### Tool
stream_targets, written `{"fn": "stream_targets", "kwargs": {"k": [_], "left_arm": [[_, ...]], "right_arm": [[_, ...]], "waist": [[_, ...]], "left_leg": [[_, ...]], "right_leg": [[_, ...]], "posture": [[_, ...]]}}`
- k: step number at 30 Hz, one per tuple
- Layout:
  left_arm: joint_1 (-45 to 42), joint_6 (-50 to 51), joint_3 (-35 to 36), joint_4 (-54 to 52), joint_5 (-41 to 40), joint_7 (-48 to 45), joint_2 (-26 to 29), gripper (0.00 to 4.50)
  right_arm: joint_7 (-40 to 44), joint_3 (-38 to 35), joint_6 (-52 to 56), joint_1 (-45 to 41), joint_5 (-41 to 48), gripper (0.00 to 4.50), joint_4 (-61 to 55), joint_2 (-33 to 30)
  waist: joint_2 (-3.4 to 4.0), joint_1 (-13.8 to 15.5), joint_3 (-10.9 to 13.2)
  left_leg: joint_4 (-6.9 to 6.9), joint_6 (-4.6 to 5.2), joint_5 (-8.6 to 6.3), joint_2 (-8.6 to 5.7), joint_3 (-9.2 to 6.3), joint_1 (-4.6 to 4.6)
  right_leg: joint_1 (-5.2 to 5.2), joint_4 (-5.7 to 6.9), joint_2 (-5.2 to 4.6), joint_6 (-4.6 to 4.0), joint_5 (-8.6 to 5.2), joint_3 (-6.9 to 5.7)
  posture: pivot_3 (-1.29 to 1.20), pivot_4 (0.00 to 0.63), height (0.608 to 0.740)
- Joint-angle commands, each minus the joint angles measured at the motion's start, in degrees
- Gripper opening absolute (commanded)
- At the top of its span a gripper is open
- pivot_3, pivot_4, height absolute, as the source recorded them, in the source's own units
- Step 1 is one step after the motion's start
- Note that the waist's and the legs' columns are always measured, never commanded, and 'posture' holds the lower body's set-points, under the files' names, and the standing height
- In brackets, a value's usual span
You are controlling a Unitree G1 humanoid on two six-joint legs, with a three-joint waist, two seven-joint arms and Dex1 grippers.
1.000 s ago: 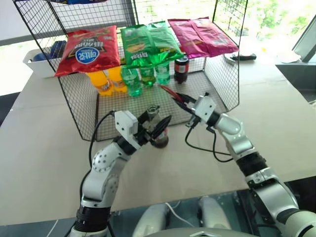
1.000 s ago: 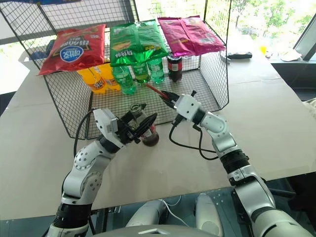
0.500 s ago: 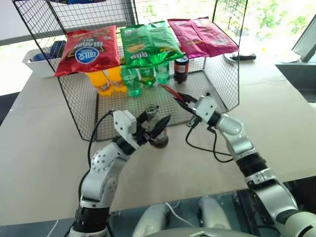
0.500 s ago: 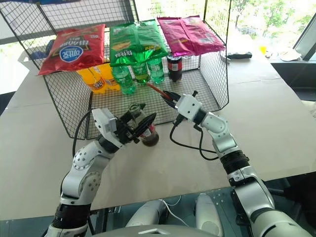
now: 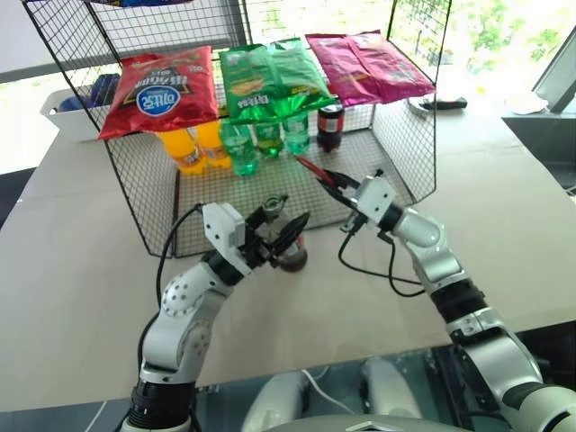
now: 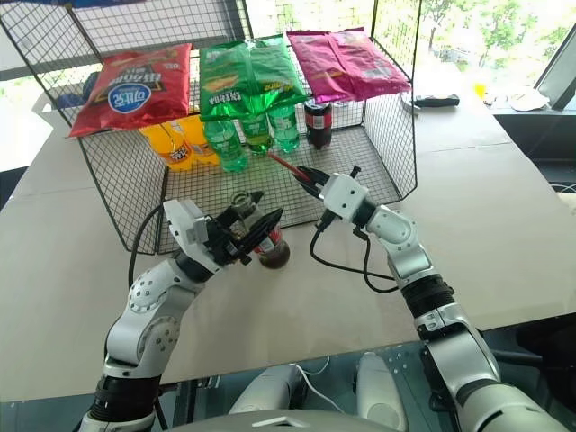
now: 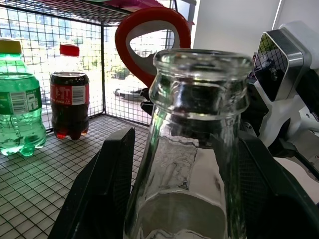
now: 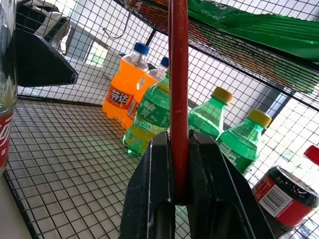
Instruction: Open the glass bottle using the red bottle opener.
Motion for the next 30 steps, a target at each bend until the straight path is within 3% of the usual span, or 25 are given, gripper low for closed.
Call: {"fn": "stream_targets", "kwargs": {"k": [1,2,3,17,26,30], "left_arm": [[0.2,-1.5,-0.3,-2.0,0.8,-0.5,0.3,3.9],[0.2,-1.5,-0.3,-1.9,0.6,-0.6,0.3,4.36],[0.4,-1.4,-0.3,-2.0,0.3,-1.0,0.4,4.44],[1.5,-1.5,0.0,-3.4,-0.1,-1.7,0.4,4.44],[5.5,-1.3,1.6,-5.2,-0.2,-2.3,3.6,4.44],[7.0,-1.2,2.4,-6.2,-0.8,-2.4,4.4,4.5]], "right_arm": [[-0.3,-1.4,-1.0,0.7,0.1,0.0,-1.4,0.1],[-0.3,-1.5,-1.0,0.7,0.1,0.0,-1.4,0.1],[-0.3,-1.5,-1.0,0.7,0.0,0.0,-1.4,0.1],[0.4,-1.7,-0.9,0.6,-0.2,0.0,-0.9,0.4],[5.3,-3.1,25.3,6.7,11.3,0.0,-10.8,1.4],[4.2,-4.1,36.3,8.9,14.4,1.58,-15.5,1.6]], "waist": [[0.0,0.0,0.0],[0.0,0.0,0.0],[0.0,0.0,0.0],[0.0,0.0,0.0],[0.01,0.1,0.0],[0.01,0.1,0.0]], "left_leg": [[0.0,0.0,0.0,0.0,0.0,0.0],[0.01,0.0,0.0,0.0,0.0,0.0],[0.01,0.0,0.0,0.0,0.01,0.0],[0.05,0.0,0.0,0.0,0.01,0.0],[0.08,0.01,0.0,0.01,0.0,-0.02],[0.1,0.01,0.0,0.01,-0.01,-0.02]], "right_leg": [[0.0,0.0,0.0,0.0,0.0,0.0],[0.0,0.0,0.0,0.0,0.0,0.0],[0.0,0.0,0.0,0.0,0.0,0.0],[0.0,0.03,0.0,0.0,0.0,0.0],[0.01,0.05,-0.01,0.0,0.01,0.0],[0.01,0.09,0.0,-0.01,0.01,0.0]], "posture": [[0.0,0.15,0.74],[0.0,0.15,0.74],[0.0,0.15,0.74],[0.0,0.15,0.74],[0.0,0.15,0.74],[0.0,0.15,0.74]]}}
